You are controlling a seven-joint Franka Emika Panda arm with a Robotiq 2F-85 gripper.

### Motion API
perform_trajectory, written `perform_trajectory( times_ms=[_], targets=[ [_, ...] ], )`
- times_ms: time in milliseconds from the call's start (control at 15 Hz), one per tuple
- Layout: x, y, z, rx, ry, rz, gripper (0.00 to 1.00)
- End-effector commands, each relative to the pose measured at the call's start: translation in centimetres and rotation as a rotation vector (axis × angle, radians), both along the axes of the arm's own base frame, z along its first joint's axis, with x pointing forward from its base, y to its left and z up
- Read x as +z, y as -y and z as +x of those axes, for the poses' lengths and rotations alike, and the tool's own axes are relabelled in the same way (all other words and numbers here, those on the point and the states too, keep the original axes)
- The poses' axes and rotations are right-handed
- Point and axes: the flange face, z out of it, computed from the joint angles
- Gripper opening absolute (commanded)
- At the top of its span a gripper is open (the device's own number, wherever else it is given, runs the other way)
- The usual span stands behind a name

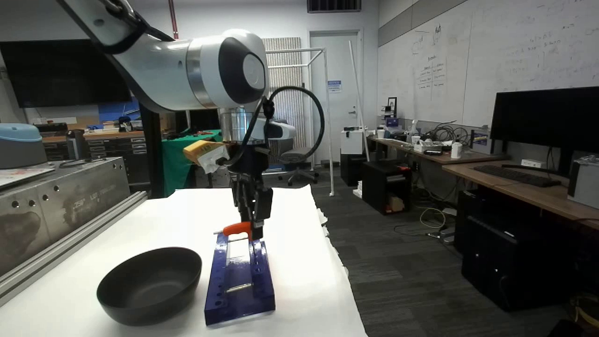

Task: Pick up the orange object tool and put it in the bowl

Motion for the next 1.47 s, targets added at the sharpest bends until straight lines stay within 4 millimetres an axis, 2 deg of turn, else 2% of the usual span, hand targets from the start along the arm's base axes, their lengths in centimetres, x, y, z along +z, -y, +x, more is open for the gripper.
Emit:
perform_trajectory(
  times_ms=[0,67,200,267,400,733,867,1067,1200,1333,1400],
  targets=[
    [0.7,-0.4,0.6,-0.013,0.015,-0.005,0.19],
    [0.9,-0.4,0.5,-0.009,0.017,-0.001,0.11],
    [1.7,-0.7,0.2,-0.003,0.026,-0.002,0.07],
    [2.4,-0.8,0.0,0.000,0.036,-0.005,0.13],
    [4.8,-1.2,-0.8,0.010,0.076,-0.008,0.13],
    [12.8,-3.2,-3.2,0.077,0.186,0.016,0.13],
    [14.6,-3.5,-3.6,0.113,0.215,0.095,0.13],
    [14.6,-2.2,-3.9,0.148,0.216,0.281,0.13],
    [12.2,-0.4,-3.9,0.147,0.187,0.398,0.13],
    [8.8,0.6,-4.1,0.165,0.154,0.505,0.14],
    [6.4,0.6,-4.4,0.180,0.107,0.535,0.14]
  ],
)
